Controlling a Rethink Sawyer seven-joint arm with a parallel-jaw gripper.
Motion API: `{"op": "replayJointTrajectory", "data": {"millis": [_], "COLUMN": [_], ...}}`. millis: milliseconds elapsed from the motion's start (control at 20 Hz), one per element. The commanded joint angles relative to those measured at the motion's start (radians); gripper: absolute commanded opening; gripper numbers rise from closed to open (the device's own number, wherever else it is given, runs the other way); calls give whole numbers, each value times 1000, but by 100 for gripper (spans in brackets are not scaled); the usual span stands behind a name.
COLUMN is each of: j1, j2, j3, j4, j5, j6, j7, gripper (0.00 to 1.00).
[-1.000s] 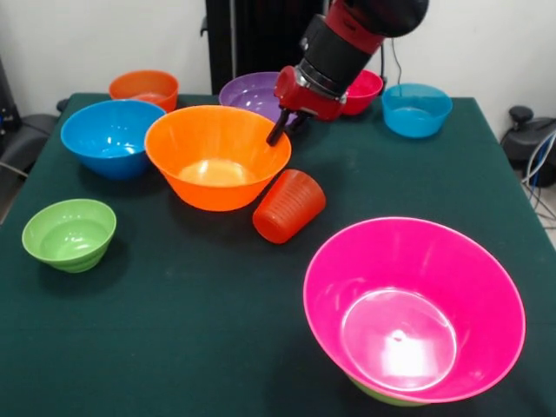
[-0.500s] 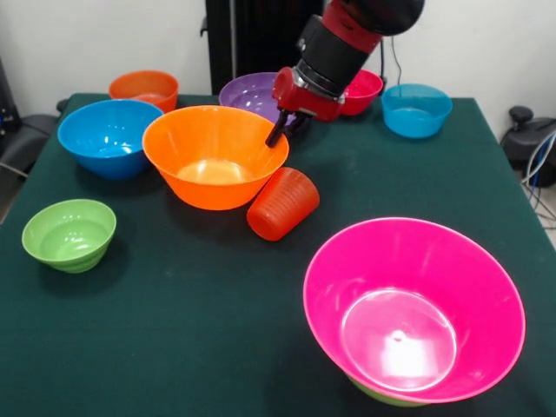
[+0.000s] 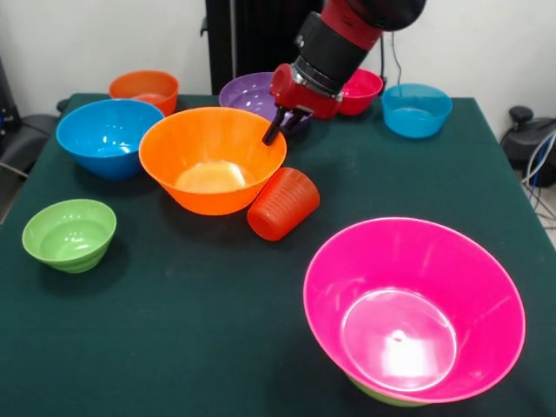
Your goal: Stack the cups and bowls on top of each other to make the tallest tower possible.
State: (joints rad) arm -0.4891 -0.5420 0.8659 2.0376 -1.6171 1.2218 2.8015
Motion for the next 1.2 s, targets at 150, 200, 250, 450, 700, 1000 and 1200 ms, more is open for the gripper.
{"op": "replayJointTrajectory", "data": {"millis": [150,200,250,450,700,1000,1200], "j1": [46,48,51,68,94,130,145], "j2": [-40,-47,-51,-79,-118,-177,-207], "j3": [-74,-77,-81,-93,-110,-125,-132], "j4": [-105,-104,-106,-107,-102,-105,-113], "j5": [-16,-12,-8,0,-19,-33,-45], "j6": [-102,-106,-109,-117,-136,-144,-148], "j7": [37,36,27,15,25,-11,-59], "gripper": [0,0,0,0,0,0,0]}}
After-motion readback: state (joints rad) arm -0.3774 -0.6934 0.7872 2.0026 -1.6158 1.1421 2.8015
